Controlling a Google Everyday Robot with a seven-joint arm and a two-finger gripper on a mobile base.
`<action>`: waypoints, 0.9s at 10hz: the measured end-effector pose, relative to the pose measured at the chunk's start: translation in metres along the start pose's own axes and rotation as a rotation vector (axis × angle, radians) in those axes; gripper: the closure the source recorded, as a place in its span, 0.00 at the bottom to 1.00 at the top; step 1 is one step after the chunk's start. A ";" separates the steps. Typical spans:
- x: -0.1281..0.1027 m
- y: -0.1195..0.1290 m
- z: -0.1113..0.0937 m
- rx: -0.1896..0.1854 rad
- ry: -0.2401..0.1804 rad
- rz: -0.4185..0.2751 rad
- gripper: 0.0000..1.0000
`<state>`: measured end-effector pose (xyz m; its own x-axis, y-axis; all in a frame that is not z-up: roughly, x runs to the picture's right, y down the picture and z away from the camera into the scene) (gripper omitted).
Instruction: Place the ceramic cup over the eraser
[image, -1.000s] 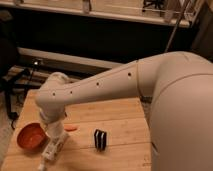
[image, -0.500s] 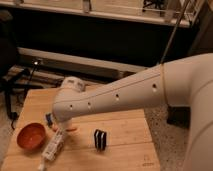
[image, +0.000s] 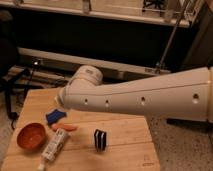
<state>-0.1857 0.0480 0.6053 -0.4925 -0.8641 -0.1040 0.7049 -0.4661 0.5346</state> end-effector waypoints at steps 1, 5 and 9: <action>-0.009 -0.012 -0.006 0.044 -0.002 -0.001 1.00; -0.110 -0.068 -0.016 0.267 -0.189 0.095 1.00; -0.175 -0.071 -0.049 0.359 -0.367 0.122 1.00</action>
<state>-0.1250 0.2235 0.5446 -0.6092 -0.7549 0.2430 0.5811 -0.2163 0.7846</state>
